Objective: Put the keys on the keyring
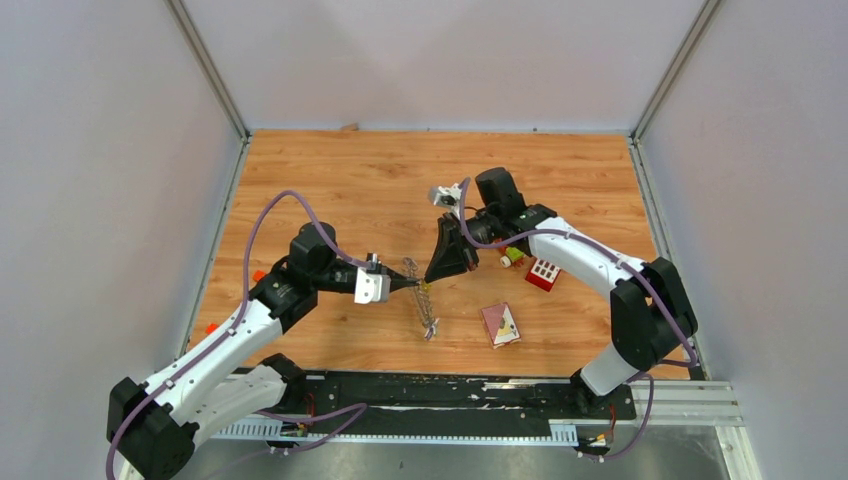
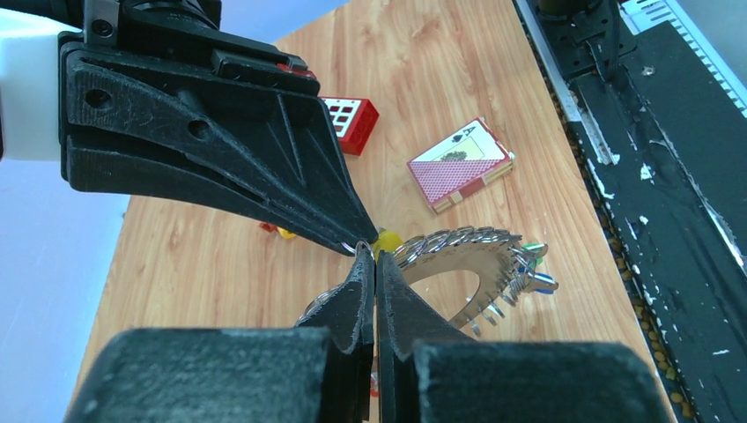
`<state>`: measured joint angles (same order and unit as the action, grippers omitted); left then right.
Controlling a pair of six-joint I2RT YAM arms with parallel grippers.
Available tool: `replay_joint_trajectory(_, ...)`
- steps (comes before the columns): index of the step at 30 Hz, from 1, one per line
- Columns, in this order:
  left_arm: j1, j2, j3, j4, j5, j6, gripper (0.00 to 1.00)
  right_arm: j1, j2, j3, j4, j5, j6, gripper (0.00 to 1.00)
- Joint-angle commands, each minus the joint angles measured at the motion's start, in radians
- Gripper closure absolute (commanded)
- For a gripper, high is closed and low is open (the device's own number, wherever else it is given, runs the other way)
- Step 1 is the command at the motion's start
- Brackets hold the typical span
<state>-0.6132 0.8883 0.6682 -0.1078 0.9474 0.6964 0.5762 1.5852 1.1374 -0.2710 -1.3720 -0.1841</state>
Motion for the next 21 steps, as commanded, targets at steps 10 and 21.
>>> replay_joint_trajectory(10,-0.005,-0.037,0.016,0.035,0.159,0.034,1.00,0.000,0.041,0.018,0.036,0.040,-0.019,0.94)
replay_joint_trajectory(21,-0.003,-0.033,0.016,0.032,0.164,0.040,1.00,0.021,0.043,0.028,0.029,0.051,-0.015,0.89)
